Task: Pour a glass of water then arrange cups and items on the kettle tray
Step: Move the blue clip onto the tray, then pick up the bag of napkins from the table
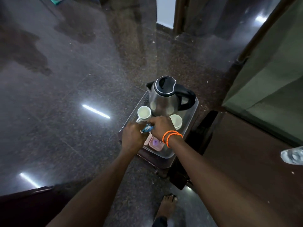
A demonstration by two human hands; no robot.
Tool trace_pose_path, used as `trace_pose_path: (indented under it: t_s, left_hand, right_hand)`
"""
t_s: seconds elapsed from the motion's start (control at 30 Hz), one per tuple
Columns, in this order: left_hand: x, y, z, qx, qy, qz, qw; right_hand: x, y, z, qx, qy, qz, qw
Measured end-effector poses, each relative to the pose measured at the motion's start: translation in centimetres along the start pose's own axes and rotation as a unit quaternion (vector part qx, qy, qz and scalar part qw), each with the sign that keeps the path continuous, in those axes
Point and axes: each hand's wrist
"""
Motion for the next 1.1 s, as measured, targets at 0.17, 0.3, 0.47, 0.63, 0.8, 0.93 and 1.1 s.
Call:
trace_pose_path:
  t_s: [0.17, 0.3, 0.47, 0.63, 0.8, 0.93, 1.1]
  left_hand:
    - [0.6, -1.3, 0.8, -0.065, 0.007, -0.012, 0.998]
    - [1.1, -2.5, 1.3, -0.072, 0.059, -0.015, 0.996]
    - [1.3, -2.7, 1.3, -0.054, 0.076, 0.008, 0.996]
    - [1.4, -2.3, -0.2, -0.05, 0.062, -0.006, 0.997]
    - [1.7, -3.8, -5.5, -0.034, 0.02, -0.043, 0.998]
    - [2.9, -7.1, -12.3, -0.01, -0.056, -0.026, 0.998]
    - [7.0, -14.4, -22.4, 0.003, -0.146, 0.053, 0.988]
  right_hand:
    - [-0.5, -1.7, 0.1, 0.055, 0.011, 0.024, 0.998]
    - [-0.5, -2.7, 0.0, 0.026, 0.009, 0.008, 1.0]
    - [0.0, -2.8, -0.7, 0.009, 0.015, -0.008, 1.0]
    - [1.8, -1.8, -2.9, -0.017, -0.002, -0.077, 0.997]
    - [5.9, 0.1, -7.6, -0.045, -0.036, -0.151, 0.987]
    - [11.0, 1.8, -13.3, -0.053, -0.09, -0.186, 0.977]
    - [20.3, 2.7, -22.0, -0.039, -0.189, -0.213, 0.958]
Point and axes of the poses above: each hand's wrist, its own x-axis away from the middle knuckle, its own y-axis out of the back of the hand, z = x × y, and after that the axes turned 7 degrees about x, right-handed
